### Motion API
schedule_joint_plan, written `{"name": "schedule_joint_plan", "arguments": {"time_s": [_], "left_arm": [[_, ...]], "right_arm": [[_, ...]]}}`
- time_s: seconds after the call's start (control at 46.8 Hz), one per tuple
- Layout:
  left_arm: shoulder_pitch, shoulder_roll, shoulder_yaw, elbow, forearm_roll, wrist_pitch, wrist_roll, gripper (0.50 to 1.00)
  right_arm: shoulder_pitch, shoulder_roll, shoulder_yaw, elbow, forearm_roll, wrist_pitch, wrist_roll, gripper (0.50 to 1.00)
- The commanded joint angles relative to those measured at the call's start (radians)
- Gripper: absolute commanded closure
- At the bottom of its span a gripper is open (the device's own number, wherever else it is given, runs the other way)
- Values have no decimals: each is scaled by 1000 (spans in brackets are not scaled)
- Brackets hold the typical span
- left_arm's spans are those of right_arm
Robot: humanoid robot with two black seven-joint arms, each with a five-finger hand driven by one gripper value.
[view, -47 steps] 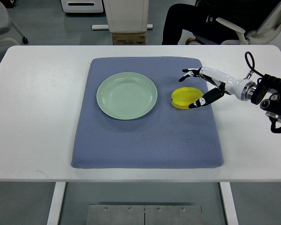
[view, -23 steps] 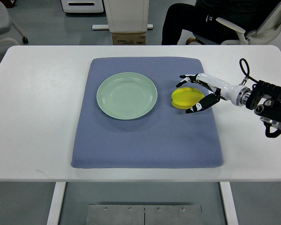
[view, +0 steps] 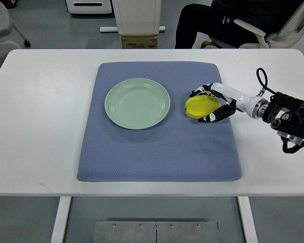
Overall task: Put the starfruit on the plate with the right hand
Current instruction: 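Close the right hand fingers around the yellow starfruit, then lift the starfruit with the right hand away from the mat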
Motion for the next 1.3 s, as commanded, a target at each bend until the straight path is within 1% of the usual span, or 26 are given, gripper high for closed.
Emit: {"name": "schedule_joint_plan", "arguments": {"time_s": [0.0,0.15,0.214,0.299,0.342,0.791,0.919,1.026,1.133,1.283], "left_arm": [[0,0,0,0,0,0,0,500],[0,0,0,0,0,0,0,500],[0,0,0,0,0,0,0,500],[0,0,0,0,0,0,0,500],[0,0,0,0,0,0,0,500],[0,0,0,0,0,0,0,500],[0,0,0,0,0,0,0,500],[0,0,0,0,0,0,0,500],[0,0,0,0,0,0,0,500],[0,0,0,0,0,0,0,500]], "right_arm": [[0,0,0,0,-4,0,3,779],[3,0,0,0,-4,0,0,795],[3,5,0,0,-2,0,-2,827],[6,5,0,0,-2,0,-3,925],[8,5,0,0,-2,0,-3,998],[52,-9,6,2,18,6,-3,1000],[110,-40,9,-4,21,34,3,1000],[175,-93,11,-4,21,95,6,1000],[218,-116,12,-6,21,149,6,1000],[232,-129,12,-6,21,164,6,1000]]}}
